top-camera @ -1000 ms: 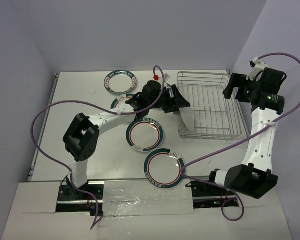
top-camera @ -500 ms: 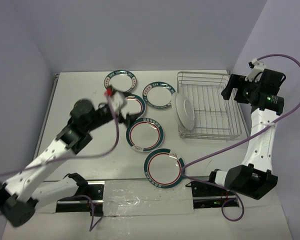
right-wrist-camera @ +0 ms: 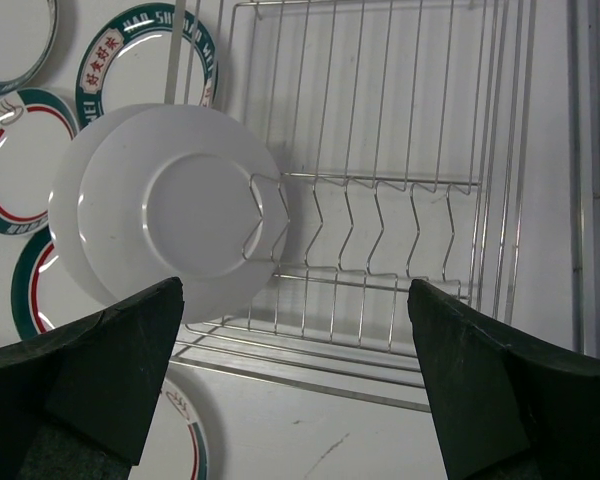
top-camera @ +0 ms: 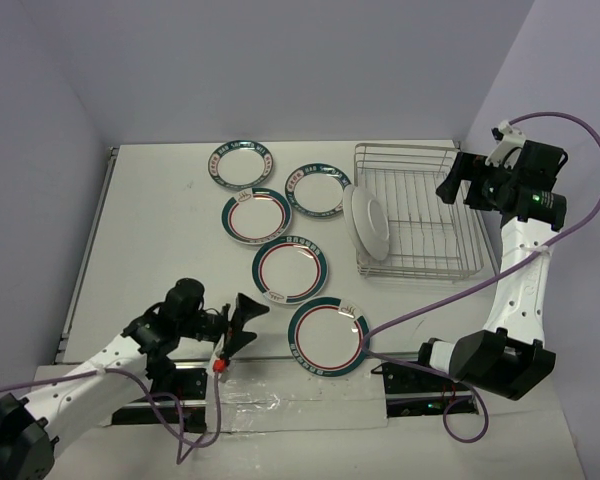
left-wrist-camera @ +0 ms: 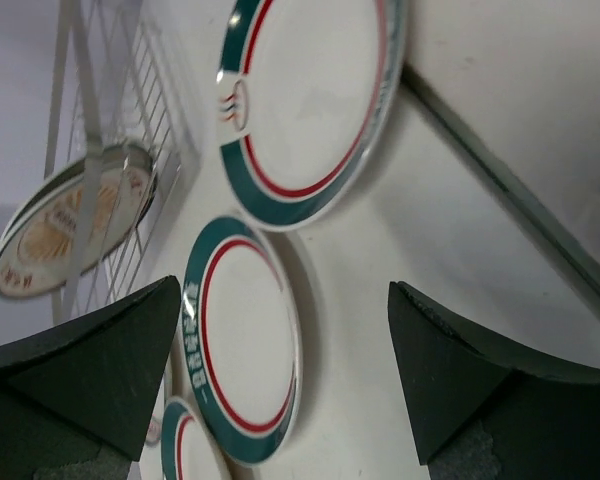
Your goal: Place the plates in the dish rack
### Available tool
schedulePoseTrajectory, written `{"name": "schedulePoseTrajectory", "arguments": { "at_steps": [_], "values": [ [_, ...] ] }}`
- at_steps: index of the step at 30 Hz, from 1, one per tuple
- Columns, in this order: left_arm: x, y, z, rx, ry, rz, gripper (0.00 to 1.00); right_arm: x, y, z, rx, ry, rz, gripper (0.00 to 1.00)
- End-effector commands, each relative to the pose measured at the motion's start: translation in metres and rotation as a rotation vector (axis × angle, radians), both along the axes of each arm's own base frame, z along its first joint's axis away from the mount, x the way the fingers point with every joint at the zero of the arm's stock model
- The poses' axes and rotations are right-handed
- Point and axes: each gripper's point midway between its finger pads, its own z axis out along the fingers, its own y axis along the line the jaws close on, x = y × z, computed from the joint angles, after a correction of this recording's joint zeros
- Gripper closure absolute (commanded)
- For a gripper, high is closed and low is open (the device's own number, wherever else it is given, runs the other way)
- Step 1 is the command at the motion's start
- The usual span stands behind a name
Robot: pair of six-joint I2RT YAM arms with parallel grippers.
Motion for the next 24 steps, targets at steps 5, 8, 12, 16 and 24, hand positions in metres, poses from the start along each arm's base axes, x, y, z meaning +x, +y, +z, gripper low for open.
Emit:
{"name": "schedulePoseTrajectory", "arguments": {
  "at_steps": [5, 8, 12, 16, 24],
  "values": [
    [-0.037, -0.012, -0.014, 0.013, -0.239, -0.409, 0.07, -0.009, 0.006, 0.001, -0.01, -0.003, 0.023, 0.0],
    [-0.04, -0.021, -0.022, 0.031, -0.244, -0.439, 0.07, -0.009, 0.005, -0.002, -0.013, 0.006, 0.022, 0.0],
    [-0.04, -0.04, -0.021, 0.011, -0.273, -0.434, 0.07, -0.01, 0.004, -0.003, -0.021, 0.012, 0.022, 0.0],
    [-0.037, -0.052, -0.024, 0.006, -0.31, -0.408, 0.08, -0.01, 0.003, -0.005, -0.024, 0.02, 0.021, 0.0],
    [-0.03, -0.065, -0.036, 0.044, -0.328, -0.391, 0.15, -0.008, 0.001, -0.004, -0.03, 0.024, 0.017, 0.0]
  ]
}}
